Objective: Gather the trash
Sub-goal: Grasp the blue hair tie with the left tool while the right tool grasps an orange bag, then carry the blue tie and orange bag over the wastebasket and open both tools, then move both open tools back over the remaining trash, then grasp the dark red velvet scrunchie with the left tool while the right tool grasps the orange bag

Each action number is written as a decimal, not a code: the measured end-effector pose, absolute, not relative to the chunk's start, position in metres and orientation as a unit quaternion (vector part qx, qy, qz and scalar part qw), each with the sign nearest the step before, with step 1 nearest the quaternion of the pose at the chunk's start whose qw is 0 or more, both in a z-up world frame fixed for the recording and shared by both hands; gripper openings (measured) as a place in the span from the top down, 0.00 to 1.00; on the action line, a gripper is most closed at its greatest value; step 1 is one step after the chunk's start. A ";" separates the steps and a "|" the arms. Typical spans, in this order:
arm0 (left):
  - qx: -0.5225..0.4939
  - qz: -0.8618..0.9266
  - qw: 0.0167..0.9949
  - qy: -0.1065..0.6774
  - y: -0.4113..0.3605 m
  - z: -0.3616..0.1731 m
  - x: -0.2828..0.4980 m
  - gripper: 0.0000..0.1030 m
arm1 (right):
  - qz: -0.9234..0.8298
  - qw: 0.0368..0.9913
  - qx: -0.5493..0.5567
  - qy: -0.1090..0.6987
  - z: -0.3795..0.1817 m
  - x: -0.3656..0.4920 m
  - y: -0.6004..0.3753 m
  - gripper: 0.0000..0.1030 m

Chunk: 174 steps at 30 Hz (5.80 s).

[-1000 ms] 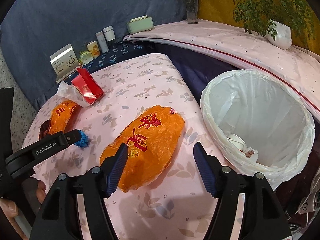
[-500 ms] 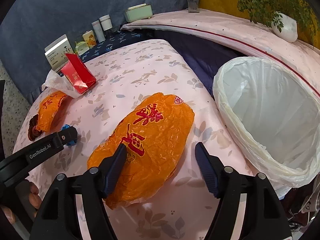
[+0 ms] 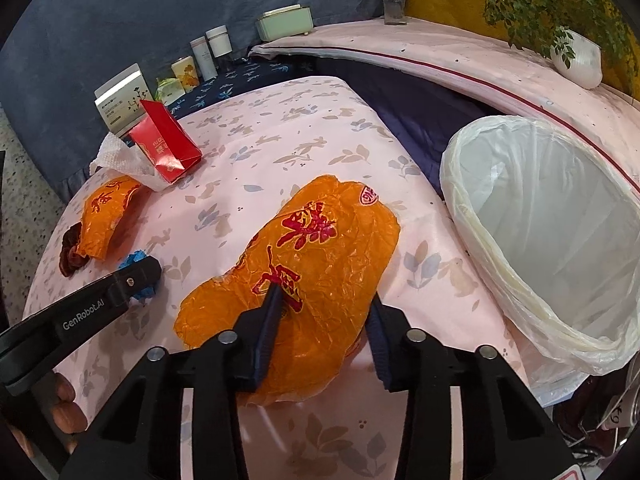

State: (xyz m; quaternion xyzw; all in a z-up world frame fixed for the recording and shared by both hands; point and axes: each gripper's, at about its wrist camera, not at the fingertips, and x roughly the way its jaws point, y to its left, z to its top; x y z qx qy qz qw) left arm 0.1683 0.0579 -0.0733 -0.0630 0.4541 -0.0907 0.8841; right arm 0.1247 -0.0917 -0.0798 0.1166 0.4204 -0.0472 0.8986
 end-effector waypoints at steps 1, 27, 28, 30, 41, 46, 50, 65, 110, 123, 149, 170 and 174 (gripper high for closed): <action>-0.062 -0.092 0.884 0.454 0.056 -0.073 0.167 0.71 | -0.045 0.898 0.118 0.421 -0.079 0.124 -0.092 0.75; -0.026 -0.190 0.892 0.409 -0.033 -0.008 0.117 0.72 | -0.081 0.926 0.158 0.334 -0.010 0.067 -0.169 0.90; -0.023 -0.194 0.892 0.407 -0.039 -0.006 0.115 0.73 | -0.086 0.926 0.160 0.330 -0.008 0.065 -0.174 0.90; -0.016 -0.204 0.892 0.403 -0.051 -0.001 0.112 0.72 | -0.093 0.927 0.163 0.325 -0.005 0.061 -0.184 0.90; 0.013 -0.259 0.885 0.387 -0.110 0.014 0.099 0.72 | -0.137 0.924 0.181 0.309 0.000 0.040 -0.235 0.90; 0.024 -0.276 0.878 0.390 -0.131 0.012 0.097 0.72 | -0.154 0.921 0.187 0.306 -0.002 0.033 -0.255 0.90; 0.029 -0.286 0.871 0.398 -0.144 0.007 0.099 0.72 | -0.164 0.918 0.189 0.306 -0.004 0.031 -0.266 0.90; 0.022 -0.299 0.865 0.403 -0.165 0.003 0.106 0.52 | -0.181 0.913 0.189 0.314 -0.014 0.038 -0.283 0.79; -0.042 -0.182 0.900 0.395 -0.029 0.007 0.130 0.43 | -0.114 0.930 0.138 0.321 0.004 0.063 -0.181 0.46; -0.058 -0.123 0.911 0.390 0.041 0.001 0.137 0.41 | -0.074 0.932 0.114 0.335 0.003 0.079 -0.124 0.44; -0.090 0.017 0.907 0.410 0.213 -0.038 0.173 0.26 | 0.028 0.919 0.052 0.389 -0.028 0.142 0.025 0.41; -0.111 0.008 0.890 0.442 0.243 -0.073 0.232 0.19 | 0.056 0.906 0.040 0.418 -0.060 0.213 0.080 0.35; -0.106 -0.002 0.891 0.442 0.239 -0.076 0.235 0.29 | 0.060 0.901 0.041 0.427 -0.067 0.218 0.083 0.39</action>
